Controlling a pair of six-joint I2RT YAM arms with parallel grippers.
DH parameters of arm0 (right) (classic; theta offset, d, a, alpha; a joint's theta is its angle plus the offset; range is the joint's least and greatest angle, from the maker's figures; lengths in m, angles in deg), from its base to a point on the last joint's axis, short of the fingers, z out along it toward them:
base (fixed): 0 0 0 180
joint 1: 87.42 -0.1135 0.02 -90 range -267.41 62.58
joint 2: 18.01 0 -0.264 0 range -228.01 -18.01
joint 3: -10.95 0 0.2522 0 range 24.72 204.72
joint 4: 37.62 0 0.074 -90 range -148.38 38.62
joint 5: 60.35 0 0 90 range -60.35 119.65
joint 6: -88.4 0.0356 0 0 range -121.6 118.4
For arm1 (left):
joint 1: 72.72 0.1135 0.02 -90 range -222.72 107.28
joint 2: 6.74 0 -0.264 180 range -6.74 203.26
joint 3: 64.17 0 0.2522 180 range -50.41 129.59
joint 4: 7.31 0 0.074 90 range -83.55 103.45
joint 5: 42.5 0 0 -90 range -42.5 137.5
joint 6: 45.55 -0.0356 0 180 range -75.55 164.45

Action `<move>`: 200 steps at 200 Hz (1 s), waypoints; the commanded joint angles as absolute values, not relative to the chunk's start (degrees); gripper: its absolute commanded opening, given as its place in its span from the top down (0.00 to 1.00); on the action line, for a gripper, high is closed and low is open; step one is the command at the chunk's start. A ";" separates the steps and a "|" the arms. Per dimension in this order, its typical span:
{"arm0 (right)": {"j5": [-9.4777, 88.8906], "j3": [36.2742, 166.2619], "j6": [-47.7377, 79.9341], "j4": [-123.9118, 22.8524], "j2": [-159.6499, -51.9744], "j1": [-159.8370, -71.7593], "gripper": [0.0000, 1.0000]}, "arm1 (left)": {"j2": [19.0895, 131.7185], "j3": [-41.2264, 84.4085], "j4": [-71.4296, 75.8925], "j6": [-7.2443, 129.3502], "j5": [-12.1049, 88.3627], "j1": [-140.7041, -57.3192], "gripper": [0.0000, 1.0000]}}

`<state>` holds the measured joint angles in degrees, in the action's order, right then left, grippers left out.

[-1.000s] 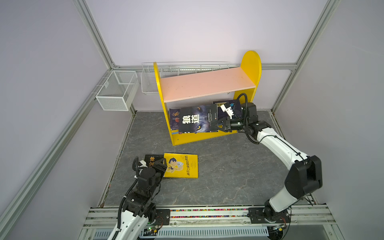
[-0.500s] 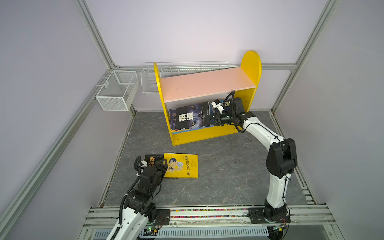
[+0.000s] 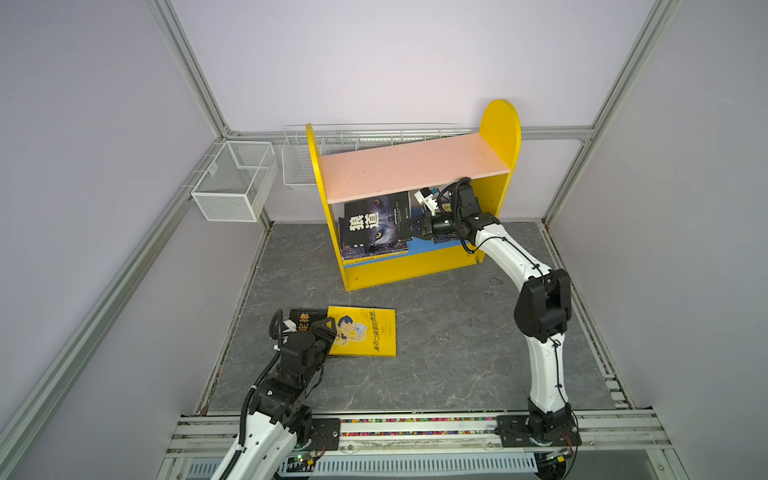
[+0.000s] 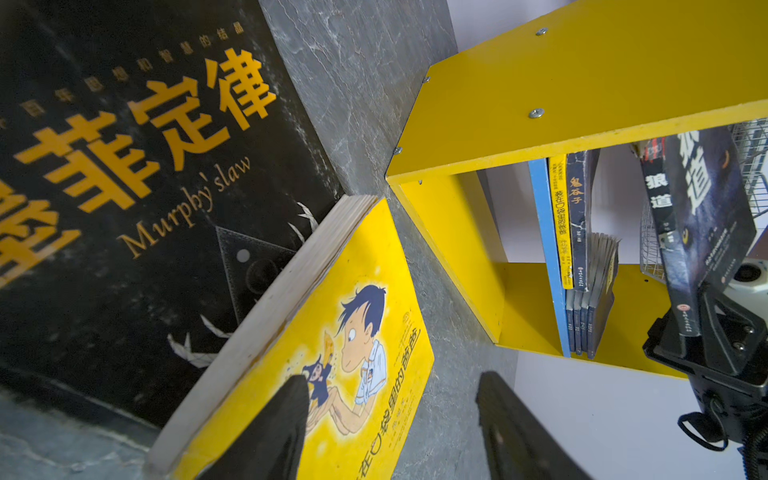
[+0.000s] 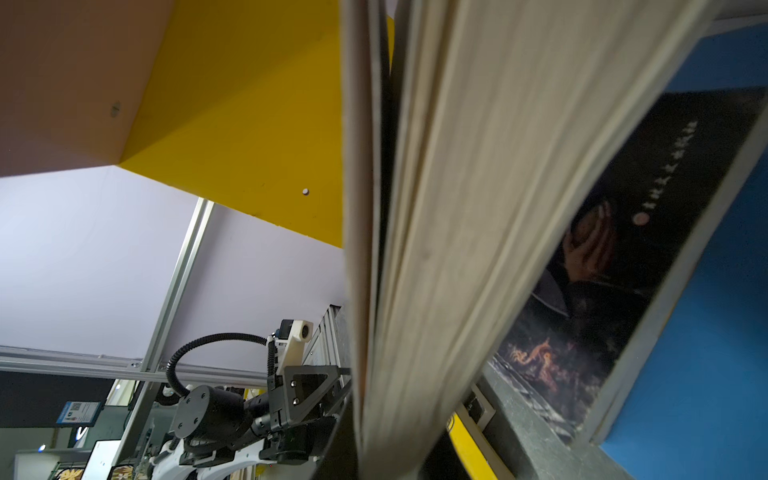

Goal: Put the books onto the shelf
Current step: 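Lower the wolf-eye book onto the books on the shelf with the right gripper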

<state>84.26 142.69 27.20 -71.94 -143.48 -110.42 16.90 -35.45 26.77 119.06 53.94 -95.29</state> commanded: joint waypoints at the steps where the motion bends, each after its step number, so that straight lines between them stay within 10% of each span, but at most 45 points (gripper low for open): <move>1: 88.75 146.49 24.66 -73.00 -145.66 -111.03 0.93 | 17.61 -36.13 25.45 119.77 53.76 -95.42 0.35; 62: 86.61 148.20 22.00 -78.11 -147.57 -111.46 0.88 | 17.82 -37.16 24.34 120.47 53.54 -95.42 0.35; 111: 68.65 147.78 18.49 -83.87 -143.65 -113.09 0.41 | 17.78 -37.21 24.07 120.85 53.09 -95.44 0.35; 200: 45.32 143.81 12.66 -85.95 -136.18 -116.81 0.34 | 18.20 -37.34 23.24 121.01 52.09 -95.45 0.36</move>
<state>54.28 145.07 17.73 -88.55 -142.93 -115.73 18.10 -36.56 23.95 120.37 52.56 -95.29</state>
